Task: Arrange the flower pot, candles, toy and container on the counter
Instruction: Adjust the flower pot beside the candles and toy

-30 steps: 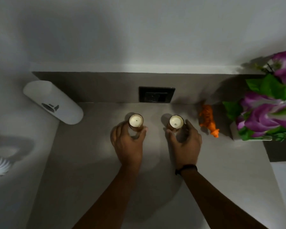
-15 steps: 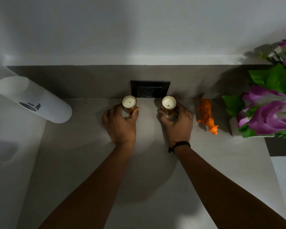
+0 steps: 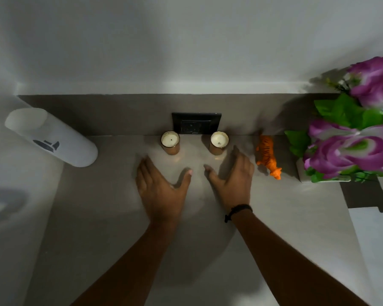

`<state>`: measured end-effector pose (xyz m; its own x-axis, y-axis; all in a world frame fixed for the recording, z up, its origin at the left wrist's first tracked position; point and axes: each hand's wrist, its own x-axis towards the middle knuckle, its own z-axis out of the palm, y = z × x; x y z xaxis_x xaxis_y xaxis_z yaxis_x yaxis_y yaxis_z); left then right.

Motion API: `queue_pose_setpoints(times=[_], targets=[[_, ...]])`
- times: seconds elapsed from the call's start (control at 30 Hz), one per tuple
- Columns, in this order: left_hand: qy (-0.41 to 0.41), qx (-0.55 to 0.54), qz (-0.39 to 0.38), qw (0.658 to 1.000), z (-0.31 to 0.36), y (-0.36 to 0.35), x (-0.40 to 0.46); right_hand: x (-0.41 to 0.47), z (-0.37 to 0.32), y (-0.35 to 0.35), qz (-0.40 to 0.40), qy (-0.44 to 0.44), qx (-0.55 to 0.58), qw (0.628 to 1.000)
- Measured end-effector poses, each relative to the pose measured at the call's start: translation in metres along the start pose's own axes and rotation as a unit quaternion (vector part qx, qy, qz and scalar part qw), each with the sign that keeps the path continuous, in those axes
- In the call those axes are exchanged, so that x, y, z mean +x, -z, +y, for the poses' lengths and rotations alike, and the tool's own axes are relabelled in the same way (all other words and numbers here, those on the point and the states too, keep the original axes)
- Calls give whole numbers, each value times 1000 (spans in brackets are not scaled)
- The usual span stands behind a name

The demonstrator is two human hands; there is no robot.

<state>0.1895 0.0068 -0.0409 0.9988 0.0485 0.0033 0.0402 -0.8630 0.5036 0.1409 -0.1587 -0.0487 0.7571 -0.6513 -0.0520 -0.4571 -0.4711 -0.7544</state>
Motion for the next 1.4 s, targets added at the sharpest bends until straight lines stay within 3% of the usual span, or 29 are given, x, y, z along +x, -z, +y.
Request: queue_pose_setpoints(times=[0.07, 0.17, 0.23, 0.4, 0.57, 1.13, 1.27, 1.4], targets=[[-88, 69, -51, 992, -20, 3, -30, -36, 9, 15, 9, 13, 4, 1000], [-230, 150, -112, 955, -42, 7, -55, -67, 21, 46, 130, 1, -35, 991], [-267, 164, -121, 942, -46, 8, -55, -56, 19, 64, 195, -35, -56, 979], [-270, 179, -123, 938, -43, 9, -54, 2, 11, 79, 167, -116, -30, 979], [-269, 192, -124, 936, -42, 9, -53, 22, 17, 69, 149, -129, 45, 979], [-266, 188, -126, 937, -45, 6, -52, 21, 16, 63, 143, -129, 38, 981], [-270, 181, -125, 938, -45, 6, -52, -30, 32, 78, 209, -86, 67, 972], [-271, 176, -124, 938, -48, 3, -52, -60, 79, 120, 293, -166, 92, 937]])
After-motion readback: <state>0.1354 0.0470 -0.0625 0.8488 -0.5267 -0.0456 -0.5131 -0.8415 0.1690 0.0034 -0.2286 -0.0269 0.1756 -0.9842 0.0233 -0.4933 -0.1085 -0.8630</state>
